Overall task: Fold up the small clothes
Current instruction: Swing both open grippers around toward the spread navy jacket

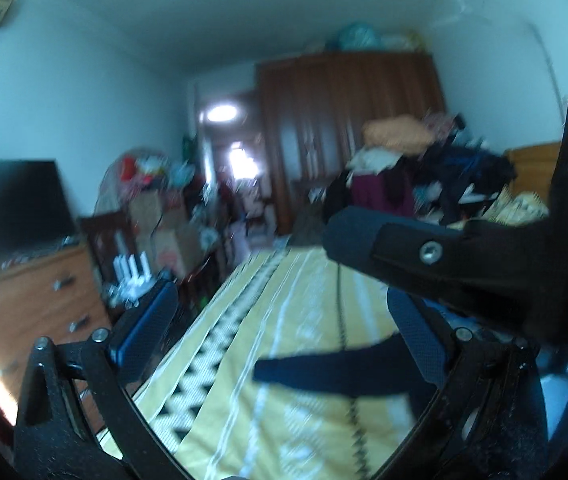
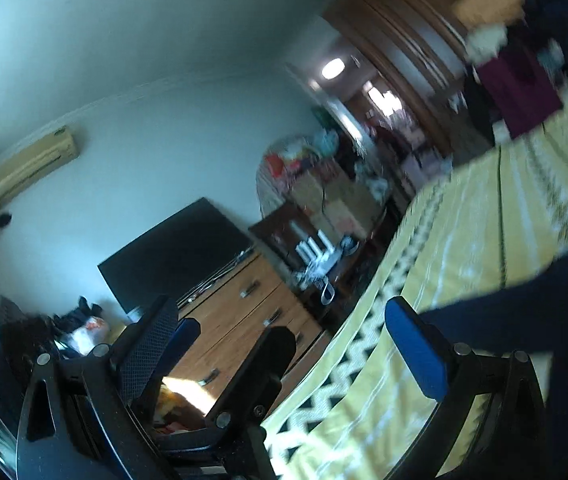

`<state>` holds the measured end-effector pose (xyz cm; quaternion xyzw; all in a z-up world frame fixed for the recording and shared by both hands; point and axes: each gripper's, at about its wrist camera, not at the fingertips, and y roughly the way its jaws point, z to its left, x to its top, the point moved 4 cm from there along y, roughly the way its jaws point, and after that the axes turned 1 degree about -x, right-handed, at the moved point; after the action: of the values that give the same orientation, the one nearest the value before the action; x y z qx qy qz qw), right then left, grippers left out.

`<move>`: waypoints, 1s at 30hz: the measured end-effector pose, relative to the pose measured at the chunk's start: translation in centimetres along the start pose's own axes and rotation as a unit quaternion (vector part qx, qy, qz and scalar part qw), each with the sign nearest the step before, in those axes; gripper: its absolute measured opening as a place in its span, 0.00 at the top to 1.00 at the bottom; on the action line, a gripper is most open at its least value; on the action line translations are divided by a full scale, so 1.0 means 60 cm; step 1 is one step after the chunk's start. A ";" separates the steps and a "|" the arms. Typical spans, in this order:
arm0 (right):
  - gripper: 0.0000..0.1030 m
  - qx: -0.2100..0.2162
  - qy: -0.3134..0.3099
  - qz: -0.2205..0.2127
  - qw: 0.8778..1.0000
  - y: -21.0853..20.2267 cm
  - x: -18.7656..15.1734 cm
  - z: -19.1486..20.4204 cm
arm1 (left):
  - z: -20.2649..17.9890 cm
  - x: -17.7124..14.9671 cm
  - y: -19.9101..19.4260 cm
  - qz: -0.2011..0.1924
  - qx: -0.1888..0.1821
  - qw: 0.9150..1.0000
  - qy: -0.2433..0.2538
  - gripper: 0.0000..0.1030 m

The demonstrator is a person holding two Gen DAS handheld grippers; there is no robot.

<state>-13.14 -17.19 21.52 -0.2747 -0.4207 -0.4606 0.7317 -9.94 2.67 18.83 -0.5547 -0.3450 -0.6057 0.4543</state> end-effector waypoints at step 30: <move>0.00 -0.330 -0.226 0.028 0.916 -0.606 0.138 -0.377 | -0.217 0.136 0.106 -0.030 -0.171 0.985 0.013 0.00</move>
<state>-36.01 -54.15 18.06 -0.6089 -0.3908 -0.4786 0.4974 -8.41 -12.92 24.44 -0.6056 -0.2468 -0.6766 0.3384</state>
